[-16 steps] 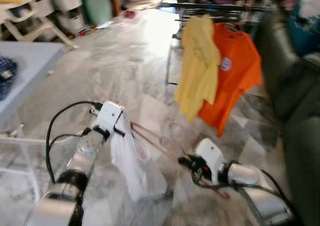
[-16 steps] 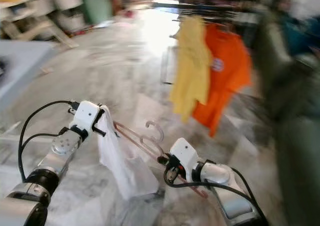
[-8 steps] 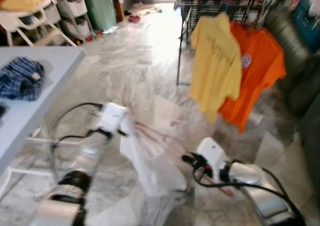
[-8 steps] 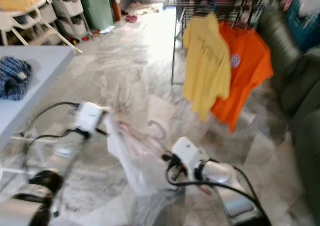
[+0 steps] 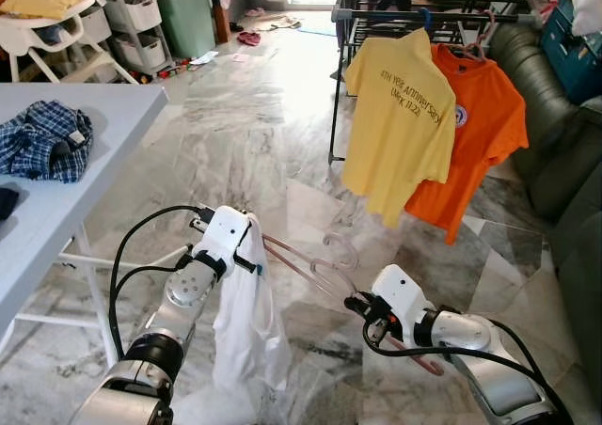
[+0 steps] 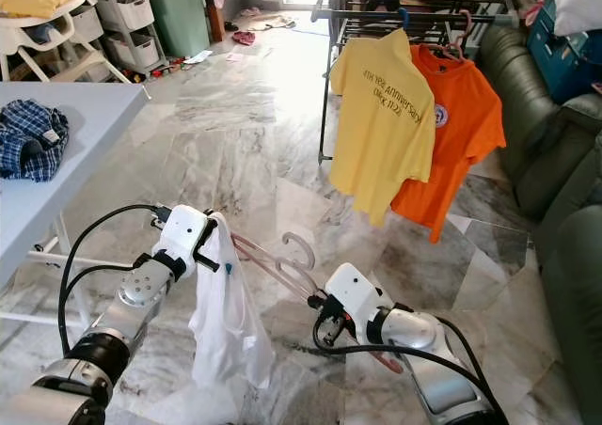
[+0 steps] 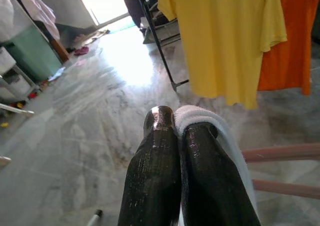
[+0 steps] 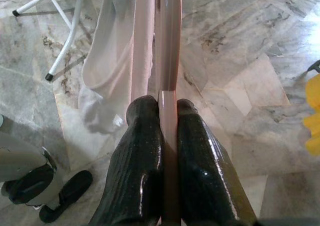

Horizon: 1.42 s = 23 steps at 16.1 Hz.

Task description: Hang hanger

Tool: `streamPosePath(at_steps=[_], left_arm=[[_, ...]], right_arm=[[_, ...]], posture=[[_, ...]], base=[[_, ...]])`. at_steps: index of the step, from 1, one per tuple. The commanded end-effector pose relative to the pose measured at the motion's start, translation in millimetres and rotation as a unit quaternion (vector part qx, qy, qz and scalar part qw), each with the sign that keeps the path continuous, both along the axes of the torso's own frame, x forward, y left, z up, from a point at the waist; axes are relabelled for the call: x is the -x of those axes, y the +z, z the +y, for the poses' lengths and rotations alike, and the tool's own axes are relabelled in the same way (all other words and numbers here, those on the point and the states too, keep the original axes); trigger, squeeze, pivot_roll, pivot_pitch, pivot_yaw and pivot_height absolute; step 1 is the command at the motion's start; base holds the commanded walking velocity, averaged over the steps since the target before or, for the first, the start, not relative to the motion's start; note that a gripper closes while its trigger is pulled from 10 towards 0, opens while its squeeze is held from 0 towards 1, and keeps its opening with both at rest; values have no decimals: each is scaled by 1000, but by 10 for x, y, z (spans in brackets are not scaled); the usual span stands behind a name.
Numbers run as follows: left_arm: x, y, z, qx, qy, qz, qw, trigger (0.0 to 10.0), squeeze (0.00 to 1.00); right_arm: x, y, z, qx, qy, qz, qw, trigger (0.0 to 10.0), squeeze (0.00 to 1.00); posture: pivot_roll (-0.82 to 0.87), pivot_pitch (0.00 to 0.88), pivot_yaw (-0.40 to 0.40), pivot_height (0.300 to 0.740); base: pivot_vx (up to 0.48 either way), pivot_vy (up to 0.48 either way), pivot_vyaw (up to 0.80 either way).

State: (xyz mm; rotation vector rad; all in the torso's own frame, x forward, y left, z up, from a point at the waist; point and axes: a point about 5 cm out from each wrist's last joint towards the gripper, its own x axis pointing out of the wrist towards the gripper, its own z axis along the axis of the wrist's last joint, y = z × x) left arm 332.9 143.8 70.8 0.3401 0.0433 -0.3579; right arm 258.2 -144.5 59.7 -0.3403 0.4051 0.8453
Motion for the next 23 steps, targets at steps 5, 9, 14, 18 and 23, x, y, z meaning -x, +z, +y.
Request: streamPosePath(at_steps=[5,9,14,18,23], left_arm=[[30,-8,-21,43,9,5,999,10000,0],[97,-131,33,41,25,30,998,10000,0],[-85,22,99,-1,29,25,999,10000,0],[-177,126,47,-42,-1,15,999,10000,0],[-229,226,-86,-69,-36,-9,997,10000,0]], right_arm=[[-46,51,75,-5,6,-19,1000,10000,0],[33,65,-57,24,8,-28,999,10000,0],[117,167,-588,114,0,-17,993,10000,0],[232,294,-709,109,35,12,993,10000,0],[215,344,-522,64,40,11,997,10000,0]], posture=[[-117,28,71,740],[-130,38,77,740],[-146,59,110,740],[-168,60,133,740],[-173,56,137,740]], base=[[0,0,0],[0,0,0],[0,0,0],[0,0,0],[0,0,0]])
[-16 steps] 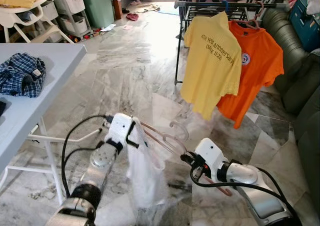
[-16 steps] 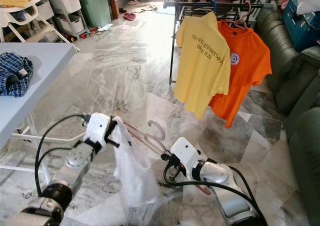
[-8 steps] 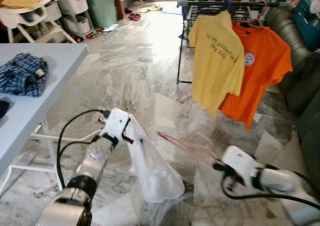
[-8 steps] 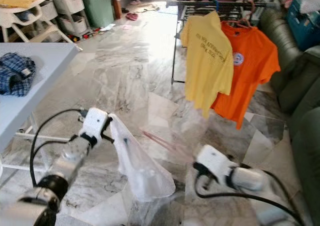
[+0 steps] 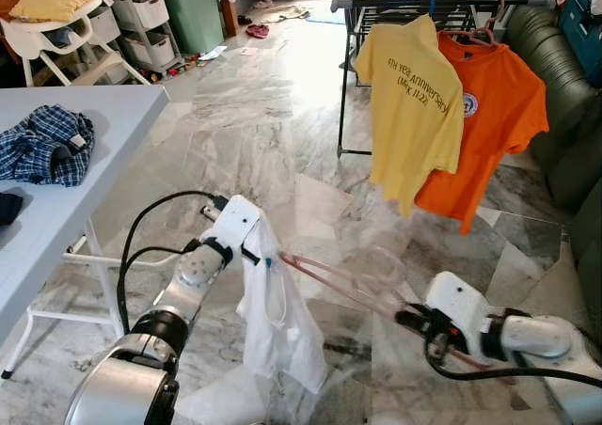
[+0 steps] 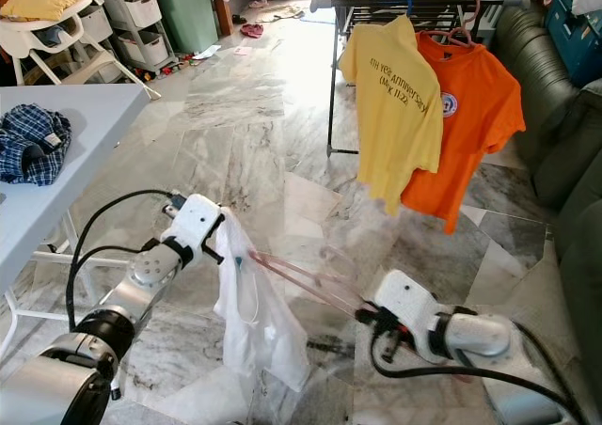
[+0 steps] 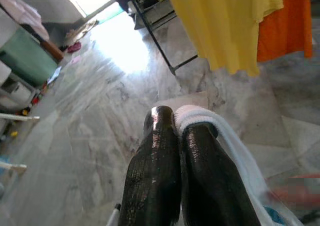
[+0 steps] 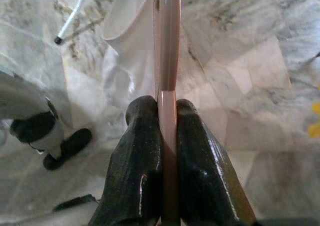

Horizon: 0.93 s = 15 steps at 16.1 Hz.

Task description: Hang hanger

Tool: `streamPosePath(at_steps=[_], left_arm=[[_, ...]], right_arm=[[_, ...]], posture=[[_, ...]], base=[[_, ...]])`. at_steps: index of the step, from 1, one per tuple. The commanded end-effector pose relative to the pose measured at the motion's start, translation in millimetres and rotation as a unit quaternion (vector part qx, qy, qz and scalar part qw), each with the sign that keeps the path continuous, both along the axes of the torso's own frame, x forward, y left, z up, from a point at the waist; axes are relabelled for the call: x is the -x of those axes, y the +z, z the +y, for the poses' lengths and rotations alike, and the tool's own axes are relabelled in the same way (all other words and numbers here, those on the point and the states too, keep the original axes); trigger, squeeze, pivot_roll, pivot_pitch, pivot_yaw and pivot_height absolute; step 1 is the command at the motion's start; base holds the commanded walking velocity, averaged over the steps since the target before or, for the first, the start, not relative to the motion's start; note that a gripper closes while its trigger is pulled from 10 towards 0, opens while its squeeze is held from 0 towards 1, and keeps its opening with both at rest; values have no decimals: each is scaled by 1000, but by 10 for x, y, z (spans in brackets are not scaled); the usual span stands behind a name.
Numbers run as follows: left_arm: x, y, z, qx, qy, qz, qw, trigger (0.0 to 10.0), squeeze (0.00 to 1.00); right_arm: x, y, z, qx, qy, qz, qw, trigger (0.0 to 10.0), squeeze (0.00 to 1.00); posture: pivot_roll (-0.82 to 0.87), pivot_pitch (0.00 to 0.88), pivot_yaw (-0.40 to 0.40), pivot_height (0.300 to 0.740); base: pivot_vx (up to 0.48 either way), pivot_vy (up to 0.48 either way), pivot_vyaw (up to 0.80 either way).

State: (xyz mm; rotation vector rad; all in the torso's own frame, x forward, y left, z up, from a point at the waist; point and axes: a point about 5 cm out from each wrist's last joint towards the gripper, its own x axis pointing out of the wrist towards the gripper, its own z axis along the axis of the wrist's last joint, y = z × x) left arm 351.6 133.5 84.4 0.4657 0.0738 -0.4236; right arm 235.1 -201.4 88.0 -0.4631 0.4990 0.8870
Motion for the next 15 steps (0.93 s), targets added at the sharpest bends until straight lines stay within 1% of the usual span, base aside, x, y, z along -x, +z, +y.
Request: streamPosePath(at_steps=[1,2,3,5,8,9,10,11,13,15], left_arm=[[-42,97,6,-6,-8,-21,1000,10000,0],[-38,116,-20,-9,-16,-30,999,10000,0],[-34,119,-9,-10,-14,-33,999,10000,0],[-33,130,16,-9,-11,-37,999,10000,0],[-43,143,44,-8,-3,-37,999,10000,0],[-51,148,57,-12,3,-37,999,10000,0],[-61,163,61,-12,6,-37,999,10000,0],[-73,195,58,-10,9,-41,999,10000,0],[-77,227,50,-9,11,-45,999,10000,0],[-69,255,23,-7,4,-51,999,10000,0]], right_arm=[[-11,52,63,-6,12,-9,1000,10000,0],[-23,13,126,-12,10,-7,1000,10000,0],[-31,-13,174,-17,9,-5,1000,10000,0],[-46,-35,213,-21,5,-4,1000,10000,0],[-53,-51,229,-25,1,-4,1000,10000,0],[-74,-70,211,-12,-5,-9,1000,10000,0],[-104,-91,188,-1,-16,-15,1000,10000,0],[-153,-112,169,1,-41,-17,999,10000,0],[-178,-177,156,13,-61,-14,998,10000,0],[-201,-235,183,6,-77,-9,997,10000,0]], posture=[[-170,56,137,740],[-166,55,138,740],[-163,54,138,740],[-159,52,138,740],[-157,51,135,740],[-157,50,136,740],[-157,49,137,740],[-157,47,139,740],[-155,45,142,740],[-150,45,145,740]], base=[[0,0,0],[0,0,0],[0,0,0],[0,0,0],[0,0,0],[0,0,0],[0,0,0],[0,0,0],[0,0,0],[0,0,0]])
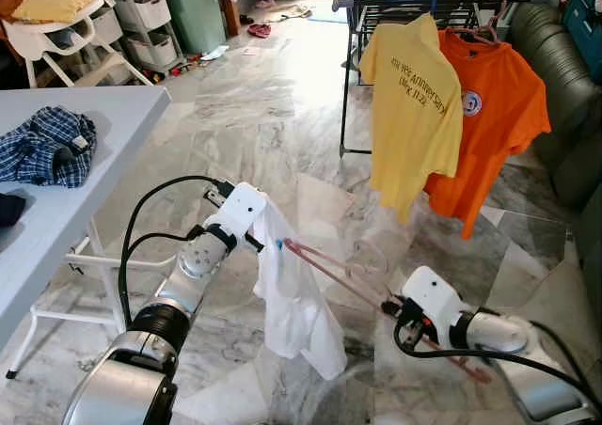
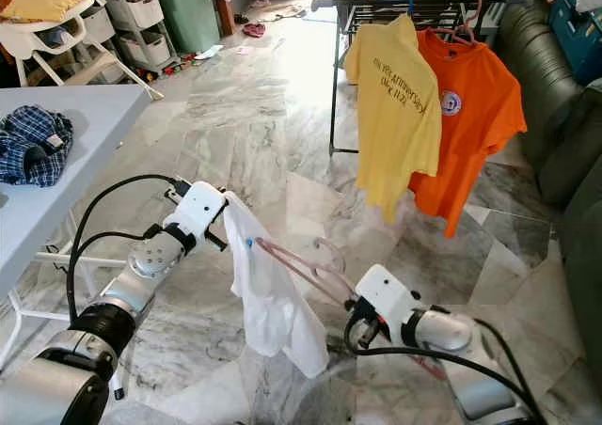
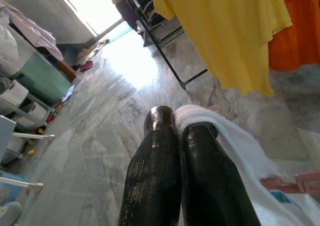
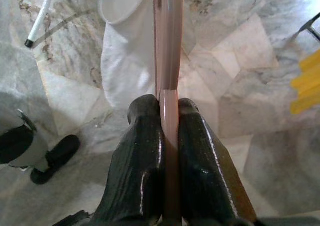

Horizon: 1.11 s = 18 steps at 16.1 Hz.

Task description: Hang hanger

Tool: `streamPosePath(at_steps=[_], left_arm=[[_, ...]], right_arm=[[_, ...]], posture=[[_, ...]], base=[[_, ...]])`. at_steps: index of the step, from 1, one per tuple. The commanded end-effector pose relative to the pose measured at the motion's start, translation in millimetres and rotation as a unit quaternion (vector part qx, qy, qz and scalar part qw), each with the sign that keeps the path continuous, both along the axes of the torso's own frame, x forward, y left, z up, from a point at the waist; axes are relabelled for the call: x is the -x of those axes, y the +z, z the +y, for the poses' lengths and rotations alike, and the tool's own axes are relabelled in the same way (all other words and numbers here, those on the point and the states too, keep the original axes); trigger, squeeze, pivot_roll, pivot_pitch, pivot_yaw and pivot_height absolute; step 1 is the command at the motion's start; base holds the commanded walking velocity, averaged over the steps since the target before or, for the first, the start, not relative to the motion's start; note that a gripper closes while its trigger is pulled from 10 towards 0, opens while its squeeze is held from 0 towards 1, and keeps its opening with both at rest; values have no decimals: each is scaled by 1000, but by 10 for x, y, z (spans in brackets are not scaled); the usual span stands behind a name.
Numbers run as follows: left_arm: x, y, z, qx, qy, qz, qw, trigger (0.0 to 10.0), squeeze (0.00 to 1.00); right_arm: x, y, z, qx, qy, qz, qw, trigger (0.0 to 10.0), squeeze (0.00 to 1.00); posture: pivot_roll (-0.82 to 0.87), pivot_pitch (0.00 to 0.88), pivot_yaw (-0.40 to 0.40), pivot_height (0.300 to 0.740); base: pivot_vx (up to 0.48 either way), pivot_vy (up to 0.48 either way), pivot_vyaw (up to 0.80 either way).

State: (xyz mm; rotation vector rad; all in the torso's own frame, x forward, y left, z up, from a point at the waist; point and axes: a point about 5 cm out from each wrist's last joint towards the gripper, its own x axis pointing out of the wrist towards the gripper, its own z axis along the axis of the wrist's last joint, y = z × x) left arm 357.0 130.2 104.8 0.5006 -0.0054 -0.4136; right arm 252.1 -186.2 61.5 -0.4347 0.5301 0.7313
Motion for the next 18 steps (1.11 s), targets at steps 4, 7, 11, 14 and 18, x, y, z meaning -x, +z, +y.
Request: streamPosePath(at_steps=[4,7,11,14,18], left_arm=[[13,66,-39,15,-3,-6,1000,10000,0],[85,-38,-109,-7,-20,0,1000,10000,0],[91,-84,-63,-61,-21,-12,998,10000,0],[66,-68,33,-86,-12,-21,996,10000,0],[28,-29,117,-97,-4,-27,995,10000,0]], right_arm=[[-105,-34,139,-27,-6,-3,1000,10000,0],[-153,40,289,-68,25,-13,997,10000,0],[3,18,194,-59,72,24,995,10000,0],[55,4,59,-43,67,38,996,10000,0],[145,40,40,-45,94,55,993,10000,0]], posture=[[-140,41,145,740],[-135,40,146,740],[-135,46,144,740],[-141,48,150,740],[-142,46,155,740]], base=[[0,0,0],[0,0,0],[0,0,0],[0,0,0],[0,0,0]])
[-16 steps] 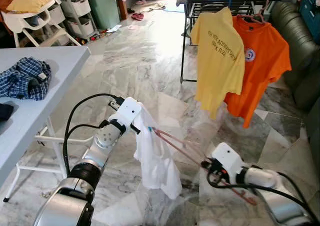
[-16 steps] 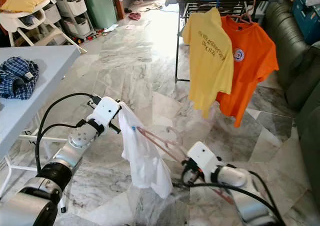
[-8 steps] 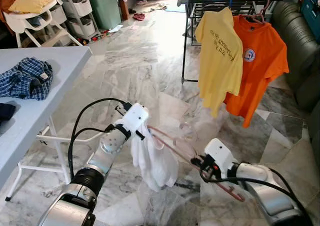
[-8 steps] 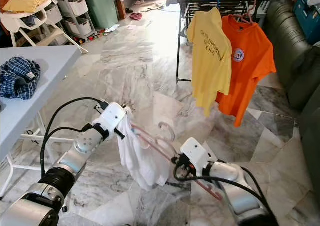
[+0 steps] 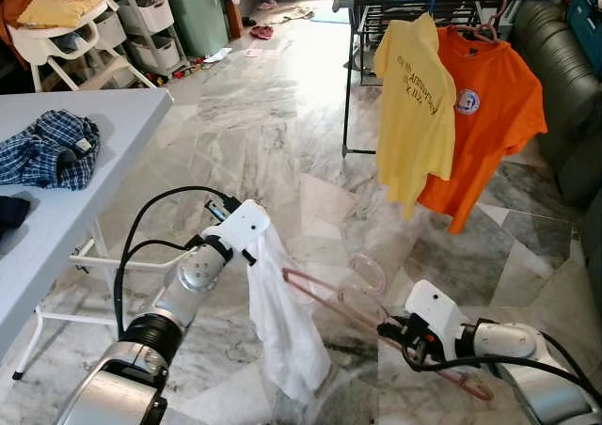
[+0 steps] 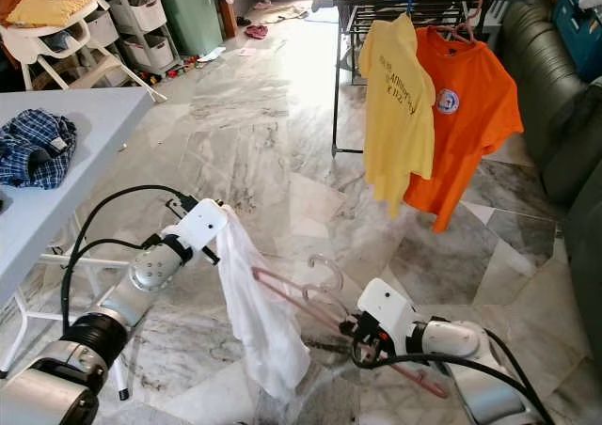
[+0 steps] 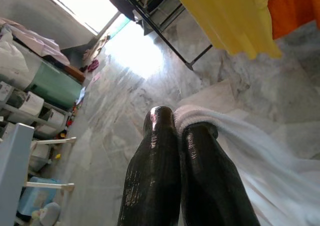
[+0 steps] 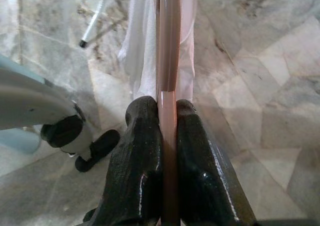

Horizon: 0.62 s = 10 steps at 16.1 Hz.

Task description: Hang hanger

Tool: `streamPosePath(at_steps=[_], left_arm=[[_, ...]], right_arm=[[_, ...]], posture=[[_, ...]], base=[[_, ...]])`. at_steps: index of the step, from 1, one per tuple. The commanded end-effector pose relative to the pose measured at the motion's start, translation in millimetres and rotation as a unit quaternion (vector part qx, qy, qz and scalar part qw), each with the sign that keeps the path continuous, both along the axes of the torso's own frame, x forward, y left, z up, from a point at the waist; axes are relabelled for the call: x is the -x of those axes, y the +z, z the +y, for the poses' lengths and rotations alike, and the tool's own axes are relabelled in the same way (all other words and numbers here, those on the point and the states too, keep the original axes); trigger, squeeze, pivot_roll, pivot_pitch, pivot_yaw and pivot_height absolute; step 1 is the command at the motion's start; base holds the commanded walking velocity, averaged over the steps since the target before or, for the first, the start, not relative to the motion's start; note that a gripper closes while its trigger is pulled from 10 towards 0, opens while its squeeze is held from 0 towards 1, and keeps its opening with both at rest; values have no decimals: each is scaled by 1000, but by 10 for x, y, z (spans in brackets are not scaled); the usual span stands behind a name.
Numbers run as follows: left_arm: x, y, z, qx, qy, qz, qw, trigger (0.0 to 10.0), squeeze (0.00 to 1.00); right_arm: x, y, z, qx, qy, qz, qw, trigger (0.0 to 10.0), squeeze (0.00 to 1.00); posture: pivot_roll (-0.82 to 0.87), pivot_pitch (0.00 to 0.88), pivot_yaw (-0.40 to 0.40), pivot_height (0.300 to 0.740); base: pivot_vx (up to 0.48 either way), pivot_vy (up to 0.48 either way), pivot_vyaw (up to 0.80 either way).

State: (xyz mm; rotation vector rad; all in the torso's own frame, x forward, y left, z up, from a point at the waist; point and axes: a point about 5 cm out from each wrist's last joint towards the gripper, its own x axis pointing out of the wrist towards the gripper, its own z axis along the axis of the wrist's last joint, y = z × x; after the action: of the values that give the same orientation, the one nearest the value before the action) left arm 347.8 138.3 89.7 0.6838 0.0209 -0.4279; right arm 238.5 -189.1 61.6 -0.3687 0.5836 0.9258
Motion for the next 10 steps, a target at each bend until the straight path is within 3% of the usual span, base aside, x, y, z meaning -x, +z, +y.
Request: streamPosePath(at_steps=[1,6,10], left_arm=[[-63,131,26,1,-4,-22,1000,10000,0],[48,124,-88,26,-49,-26,998,10000,0],[128,115,-144,34,-75,-28,996,10000,0]], right_arm=[[-5,36,66,-9,13,-6,1000,10000,0],[-286,45,112,-17,-58,-62,996,10000,0],[-455,75,206,-28,-68,-87,993,10000,0]], posture=[[-140,46,157,740],[-133,43,164,740],[-127,43,159,740]], base=[[0,0,0],[0,0,0],[0,0,0]])
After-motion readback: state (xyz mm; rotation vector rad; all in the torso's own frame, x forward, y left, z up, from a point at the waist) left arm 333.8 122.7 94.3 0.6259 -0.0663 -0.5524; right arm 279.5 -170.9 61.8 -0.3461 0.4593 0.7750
